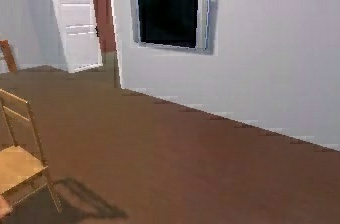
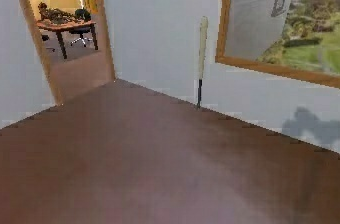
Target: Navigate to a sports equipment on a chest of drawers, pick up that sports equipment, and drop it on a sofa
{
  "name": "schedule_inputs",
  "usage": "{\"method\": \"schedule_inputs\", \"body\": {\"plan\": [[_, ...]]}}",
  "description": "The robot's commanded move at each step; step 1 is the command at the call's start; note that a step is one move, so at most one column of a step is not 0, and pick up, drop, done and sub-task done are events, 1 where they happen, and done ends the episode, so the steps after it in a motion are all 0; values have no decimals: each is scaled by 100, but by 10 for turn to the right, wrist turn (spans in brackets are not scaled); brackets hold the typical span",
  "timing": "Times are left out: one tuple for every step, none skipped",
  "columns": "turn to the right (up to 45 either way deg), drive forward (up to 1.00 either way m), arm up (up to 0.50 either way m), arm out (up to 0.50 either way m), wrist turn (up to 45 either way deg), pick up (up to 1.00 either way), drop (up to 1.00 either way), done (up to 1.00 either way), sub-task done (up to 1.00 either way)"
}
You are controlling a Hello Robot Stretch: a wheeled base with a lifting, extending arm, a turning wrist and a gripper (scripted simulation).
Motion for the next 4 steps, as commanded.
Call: {"method": "schedule_inputs", "body": {"plan": [[0, 5, 0, 0, 0, 0, 0, 0, 0], [-150, 0, 0, 0, 0, 0, 0, 0, 0], [0, 100, 0, 0, 0, 0, 0, 0, 0], [-60, 0, 0, 0, 0, 0, 0, 0, 0]]}}
